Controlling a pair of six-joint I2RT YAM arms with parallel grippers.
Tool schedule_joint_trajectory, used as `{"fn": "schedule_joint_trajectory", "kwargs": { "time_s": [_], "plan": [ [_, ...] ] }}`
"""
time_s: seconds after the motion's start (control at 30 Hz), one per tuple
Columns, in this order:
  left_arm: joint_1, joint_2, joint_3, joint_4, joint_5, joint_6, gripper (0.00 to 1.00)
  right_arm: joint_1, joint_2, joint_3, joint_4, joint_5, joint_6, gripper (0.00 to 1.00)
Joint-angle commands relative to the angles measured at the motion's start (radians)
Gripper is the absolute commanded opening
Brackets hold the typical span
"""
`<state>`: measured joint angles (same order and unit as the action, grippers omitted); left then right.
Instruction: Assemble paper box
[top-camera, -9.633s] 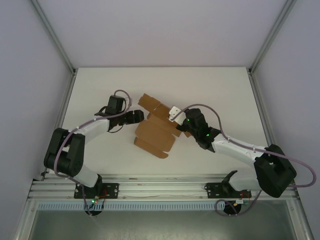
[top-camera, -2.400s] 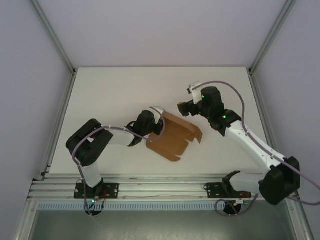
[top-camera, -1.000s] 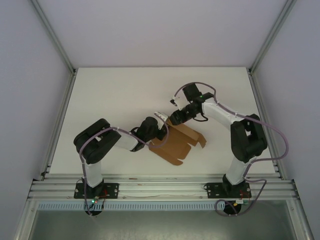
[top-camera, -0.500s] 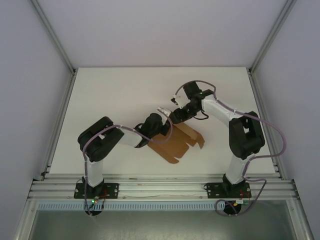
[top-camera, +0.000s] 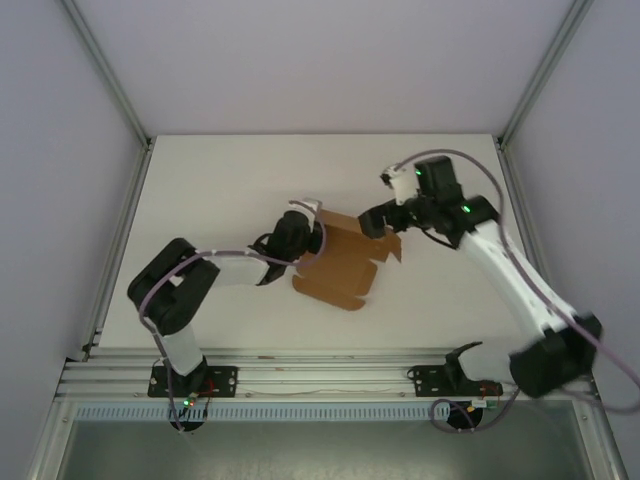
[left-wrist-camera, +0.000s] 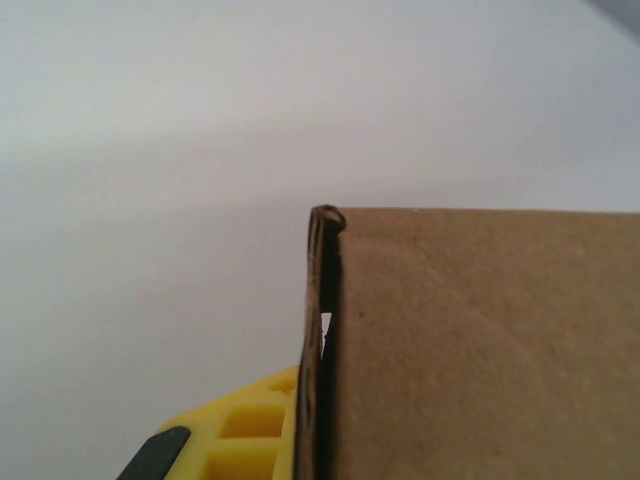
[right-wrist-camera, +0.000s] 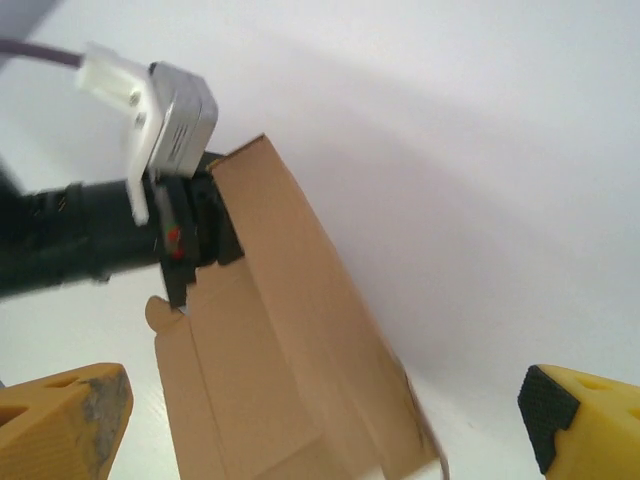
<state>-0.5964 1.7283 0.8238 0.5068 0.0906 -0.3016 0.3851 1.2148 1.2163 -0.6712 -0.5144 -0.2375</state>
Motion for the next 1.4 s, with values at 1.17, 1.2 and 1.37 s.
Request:
{"fn": "schedule_joint_trajectory", "kwargs": {
  "time_s": [1.17,1.2,1.37],
  "plan": [
    [-0.004,0.028,0.391,-0.893,-0.432,-0.358,0.00,0.126,-0.082,-0.147,0.235,0.140,0.102,0.00],
    [-0.006,0.035,0.402,-0.894,-0.434,-0.352,0.00,0.128,-0.079,-0.148,0.238,0.137,0.102,0.00],
    [-0.013,-0.012,0.328,-0.732,-0.320,-0.278,0.00,0.128,-0.067,-0.157,0.250,0.169,0.103,0.00]
  ]
}}
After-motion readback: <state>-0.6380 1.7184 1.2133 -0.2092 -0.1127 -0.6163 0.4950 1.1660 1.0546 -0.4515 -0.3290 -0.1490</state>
